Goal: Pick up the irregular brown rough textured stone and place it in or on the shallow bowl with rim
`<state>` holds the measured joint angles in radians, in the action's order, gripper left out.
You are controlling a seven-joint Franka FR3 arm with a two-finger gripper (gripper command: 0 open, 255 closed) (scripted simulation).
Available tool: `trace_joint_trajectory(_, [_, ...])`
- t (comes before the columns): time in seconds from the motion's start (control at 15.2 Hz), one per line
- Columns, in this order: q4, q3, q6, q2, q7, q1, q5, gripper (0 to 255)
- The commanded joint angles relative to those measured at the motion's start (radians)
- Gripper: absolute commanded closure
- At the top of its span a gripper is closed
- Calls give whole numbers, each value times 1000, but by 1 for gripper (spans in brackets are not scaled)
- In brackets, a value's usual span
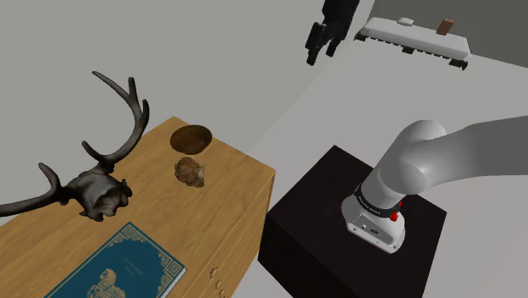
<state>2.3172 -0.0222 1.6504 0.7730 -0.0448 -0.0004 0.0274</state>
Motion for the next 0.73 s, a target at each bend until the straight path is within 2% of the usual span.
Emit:
trace_joint_trajectory(0.0, [0, 0, 0, 0, 0, 0, 0, 0])
trace_joint_trajectory(0.66, [46, 166, 210, -196, -150, 60, -51, 0])
